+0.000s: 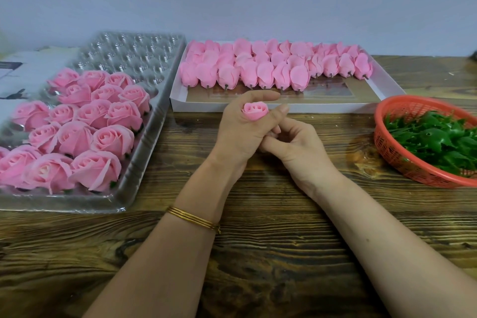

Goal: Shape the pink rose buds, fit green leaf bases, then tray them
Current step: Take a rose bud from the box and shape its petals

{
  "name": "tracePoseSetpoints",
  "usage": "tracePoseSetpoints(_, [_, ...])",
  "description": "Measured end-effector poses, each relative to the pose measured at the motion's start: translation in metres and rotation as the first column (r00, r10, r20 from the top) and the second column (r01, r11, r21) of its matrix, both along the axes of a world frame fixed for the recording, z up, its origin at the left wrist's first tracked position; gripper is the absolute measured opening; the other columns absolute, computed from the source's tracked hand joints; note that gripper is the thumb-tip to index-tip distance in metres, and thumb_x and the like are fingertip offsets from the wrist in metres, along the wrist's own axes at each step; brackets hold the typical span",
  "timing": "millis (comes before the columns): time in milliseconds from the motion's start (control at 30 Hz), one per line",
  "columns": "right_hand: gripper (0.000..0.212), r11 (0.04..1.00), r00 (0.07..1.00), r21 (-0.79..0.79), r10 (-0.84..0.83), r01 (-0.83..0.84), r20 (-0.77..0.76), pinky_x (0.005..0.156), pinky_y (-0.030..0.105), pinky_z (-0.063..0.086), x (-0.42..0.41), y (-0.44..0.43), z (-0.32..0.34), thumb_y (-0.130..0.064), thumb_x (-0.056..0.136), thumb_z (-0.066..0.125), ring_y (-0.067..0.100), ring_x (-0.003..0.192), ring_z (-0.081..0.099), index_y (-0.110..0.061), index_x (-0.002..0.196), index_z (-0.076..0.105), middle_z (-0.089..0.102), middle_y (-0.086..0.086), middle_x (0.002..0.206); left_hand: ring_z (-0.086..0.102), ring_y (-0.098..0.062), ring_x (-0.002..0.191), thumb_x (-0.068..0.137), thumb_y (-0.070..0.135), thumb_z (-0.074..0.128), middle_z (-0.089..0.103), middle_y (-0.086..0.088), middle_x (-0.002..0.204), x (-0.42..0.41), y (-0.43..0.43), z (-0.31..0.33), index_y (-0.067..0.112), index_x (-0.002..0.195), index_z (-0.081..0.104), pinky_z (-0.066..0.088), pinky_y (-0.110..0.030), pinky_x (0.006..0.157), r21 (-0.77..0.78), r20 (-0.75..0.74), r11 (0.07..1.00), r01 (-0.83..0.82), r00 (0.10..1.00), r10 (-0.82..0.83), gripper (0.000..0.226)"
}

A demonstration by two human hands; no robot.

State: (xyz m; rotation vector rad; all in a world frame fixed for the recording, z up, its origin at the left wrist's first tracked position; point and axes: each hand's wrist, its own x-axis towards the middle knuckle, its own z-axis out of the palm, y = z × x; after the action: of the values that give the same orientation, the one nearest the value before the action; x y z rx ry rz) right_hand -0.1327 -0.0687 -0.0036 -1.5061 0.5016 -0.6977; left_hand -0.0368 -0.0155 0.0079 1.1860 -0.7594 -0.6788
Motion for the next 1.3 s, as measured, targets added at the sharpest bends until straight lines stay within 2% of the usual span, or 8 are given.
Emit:
tracePoseSetpoints(67, [0.024, 1.000, 1.000, 0.020, 0.009, -0.009, 0.003, 0.079, 0.037, 0.044, 0.0006, 0.0008, 0.0005, 0.011, 0.077, 0.071, 0.021, 0.077, 0.051, -0.012, 0.082, 0.068, 0.055, -0.002, 0.068, 0.054, -0.009, 0.055, 0.085, 0.005, 0.072, 0.057, -0.001, 0.061, -0.0009, 0.0001, 0.0000, 0.011, 0.099, 0.066, 0.053, -0.024, 0.058, -0.007, -0.015, 1.000, -0.009, 1.000, 0.009, 0.017])
tracePoseSetpoints(200, [0.035, 1.000, 1.000, -0.002, -0.024, 0.024, -0.001, 0.079, 0.027, 0.052, 0.0006, 0.0000, -0.0006, 0.009, 0.075, 0.076, 0.015, 0.080, 0.061, 0.001, 0.108, 0.066, 0.064, 0.006, 0.081, 0.055, -0.008, 0.054, 0.085, 0.003, 0.072, 0.057, -0.002, 0.061, -0.0029, -0.0002, 0.0003, 0.011, 0.100, 0.065, 0.053, -0.021, 0.056, -0.015, -0.041, 1.000, 0.005, 0.999, -0.005, 0.019])
tracePoseSetpoints(367, [0.017, 0.999, 0.999, -0.037, -0.034, 0.034, 0.002, 0.076, 0.034, 0.046, -0.0001, 0.0022, 0.0036, 0.010, 0.077, 0.072, 0.021, 0.077, 0.052, -0.005, 0.082, 0.067, 0.056, 0.008, 0.075, 0.054, -0.007, 0.053, 0.084, 0.004, 0.073, 0.057, -0.001, 0.059, -0.0004, 0.0006, 0.0002, 0.012, 0.101, 0.066, 0.052, -0.022, 0.057, 0.005, -0.007, 0.999, 0.034, 0.999, -0.034, 0.020])
tracePoseSetpoints(467, [0.035, 1.000, 1.000, -0.007, 0.005, -0.005, 0.001, 0.075, 0.035, 0.037, -0.0012, 0.0012, 0.0029, 0.013, 0.080, 0.065, 0.021, 0.075, 0.042, -0.019, 0.066, 0.061, 0.048, 0.008, 0.070, 0.053, -0.010, 0.052, 0.085, 0.005, 0.074, 0.058, 0.000, 0.056, 0.0016, 0.0003, 0.0000, 0.013, 0.100, 0.068, 0.051, -0.028, 0.061, 0.022, 0.002, 0.999, 0.045, 0.999, -0.045, 0.018])
tracePoseSetpoints(700, [0.030, 1.000, 1.000, 0.009, -0.003, 0.003, 0.001, 0.081, 0.036, 0.048, -0.0003, 0.0000, 0.0007, 0.007, 0.074, 0.077, 0.017, 0.078, 0.056, -0.012, 0.095, 0.069, 0.061, 0.002, 0.074, 0.051, -0.013, 0.053, 0.086, 0.005, 0.072, 0.058, -0.002, 0.056, -0.0011, -0.0006, -0.0008, 0.013, 0.096, 0.068, 0.052, -0.024, 0.056, 0.001, -0.040, 1.000, 0.012, 0.999, -0.012, 0.014])
tracePoseSetpoints(967, [0.043, 0.999, 1.000, -0.021, 0.024, -0.024, 0.020, 0.072, 0.023, 0.044, -0.0022, -0.0007, 0.0032, 0.012, 0.078, 0.069, 0.006, 0.068, 0.051, -0.029, 0.064, 0.068, 0.054, -0.016, 0.061, 0.054, -0.009, 0.053, 0.084, 0.004, 0.074, 0.058, -0.001, 0.058, -0.0012, 0.0001, -0.0003, 0.014, 0.098, 0.068, 0.052, -0.024, 0.059, -0.005, -0.001, 0.999, 0.038, 0.999, -0.038, 0.019])
tracePoseSetpoints(1167, [0.044, 0.998, 0.998, 0.041, 0.049, -0.050, 0.029, 0.078, 0.032, 0.044, -0.0021, -0.0002, 0.0035, 0.017, 0.078, 0.064, 0.013, 0.073, 0.053, -0.025, 0.069, 0.070, 0.058, -0.007, 0.065, 0.053, -0.013, 0.055, 0.085, 0.004, 0.073, 0.058, -0.003, 0.057, -0.0002, 0.0006, -0.0002, 0.014, 0.100, 0.068, 0.050, -0.029, 0.064, 0.012, -0.002, 0.999, 0.047, 0.999, -0.047, 0.018])
tracePoseSetpoints(1300, [0.039, 1.000, 0.999, -0.014, 0.020, -0.020, 0.030, 0.072, 0.017, 0.047, -0.0017, 0.0011, 0.0055, 0.014, 0.074, 0.073, -0.001, 0.065, 0.056, -0.023, 0.078, 0.063, 0.060, -0.016, 0.060, 0.053, -0.011, 0.053, 0.085, 0.003, 0.072, 0.058, -0.003, 0.057, -0.0016, 0.0003, -0.0004, 0.014, 0.098, 0.068, 0.052, -0.025, 0.059, 0.009, -0.001, 0.999, 0.035, 0.999, -0.035, 0.017])
